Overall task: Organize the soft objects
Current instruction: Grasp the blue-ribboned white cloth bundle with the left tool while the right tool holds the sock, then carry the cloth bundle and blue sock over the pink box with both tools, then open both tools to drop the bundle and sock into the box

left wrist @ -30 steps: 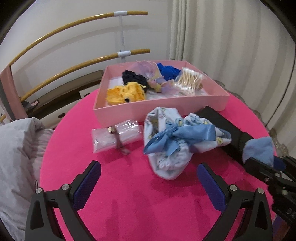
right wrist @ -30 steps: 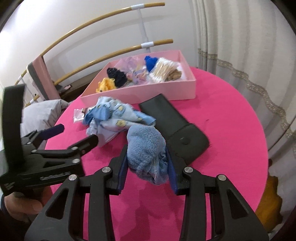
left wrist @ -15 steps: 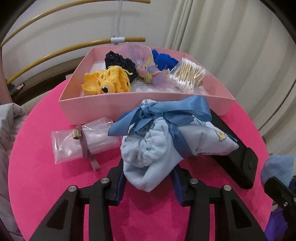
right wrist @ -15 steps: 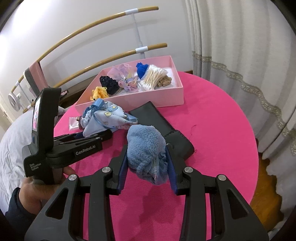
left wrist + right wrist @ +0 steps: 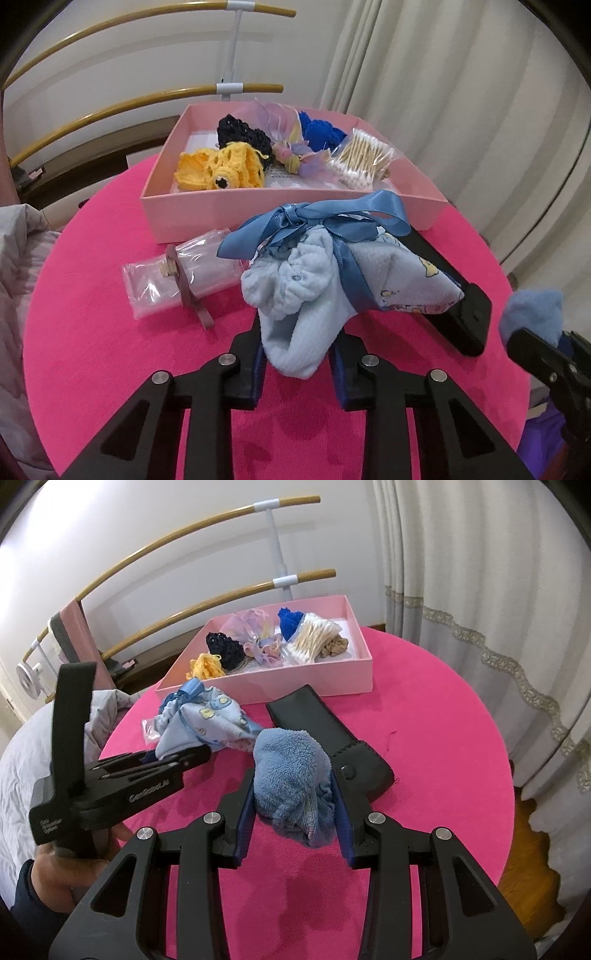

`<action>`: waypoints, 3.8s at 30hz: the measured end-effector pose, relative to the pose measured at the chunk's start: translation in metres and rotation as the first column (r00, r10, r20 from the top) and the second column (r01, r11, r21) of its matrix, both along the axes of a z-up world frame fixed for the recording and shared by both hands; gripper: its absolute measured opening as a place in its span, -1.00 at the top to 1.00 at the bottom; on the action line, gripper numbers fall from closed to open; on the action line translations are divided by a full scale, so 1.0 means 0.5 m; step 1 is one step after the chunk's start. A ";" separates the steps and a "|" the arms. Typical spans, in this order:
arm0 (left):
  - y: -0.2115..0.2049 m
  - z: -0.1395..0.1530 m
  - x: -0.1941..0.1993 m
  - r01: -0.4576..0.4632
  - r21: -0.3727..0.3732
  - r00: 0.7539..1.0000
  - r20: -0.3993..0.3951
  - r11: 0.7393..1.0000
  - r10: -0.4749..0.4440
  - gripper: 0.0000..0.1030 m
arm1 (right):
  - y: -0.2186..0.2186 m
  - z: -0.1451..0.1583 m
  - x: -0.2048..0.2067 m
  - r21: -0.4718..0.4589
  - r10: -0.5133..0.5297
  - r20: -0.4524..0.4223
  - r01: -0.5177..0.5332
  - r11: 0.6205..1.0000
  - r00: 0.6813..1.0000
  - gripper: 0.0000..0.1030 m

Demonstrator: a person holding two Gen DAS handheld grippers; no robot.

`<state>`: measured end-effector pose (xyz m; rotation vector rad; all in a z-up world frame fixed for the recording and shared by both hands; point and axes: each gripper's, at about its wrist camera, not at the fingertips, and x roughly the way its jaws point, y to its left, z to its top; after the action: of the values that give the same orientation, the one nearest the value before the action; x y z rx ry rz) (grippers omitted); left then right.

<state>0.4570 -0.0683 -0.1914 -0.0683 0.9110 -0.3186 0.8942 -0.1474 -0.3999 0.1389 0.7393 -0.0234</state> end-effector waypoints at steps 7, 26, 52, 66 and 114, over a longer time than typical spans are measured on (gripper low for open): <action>0.024 0.039 -0.055 -0.005 0.004 0.999 0.042 1.000 0.005 0.52 | 0.019 0.013 -0.006 -0.013 0.010 0.011 -0.010 1.000 1.000 0.33; 0.127 0.180 -0.243 -0.077 0.004 0.983 0.165 0.997 0.075 0.52 | 0.083 0.065 -0.036 -0.058 0.050 0.068 -0.046 0.997 0.996 0.32; 0.136 0.308 -0.273 -0.093 0.011 0.952 0.295 0.996 0.086 0.51 | 0.088 0.190 0.038 -0.132 0.103 0.175 -0.080 0.988 0.979 0.32; 0.118 0.329 -0.024 -0.081 -0.014 0.959 0.272 0.997 0.082 0.51 | 0.019 0.251 0.228 -0.088 0.105 0.176 -0.090 0.992 0.979 0.32; -0.043 0.333 0.577 -0.221 0.129 0.956 0.224 0.967 0.189 -1.00 | -0.110 0.166 0.457 0.109 -0.022 0.034 0.018 0.994 0.999 -1.00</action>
<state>0.7455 -0.0896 -0.0248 0.0123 0.7087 -0.0587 1.1228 -0.2024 -0.3168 0.2498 0.7046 0.0000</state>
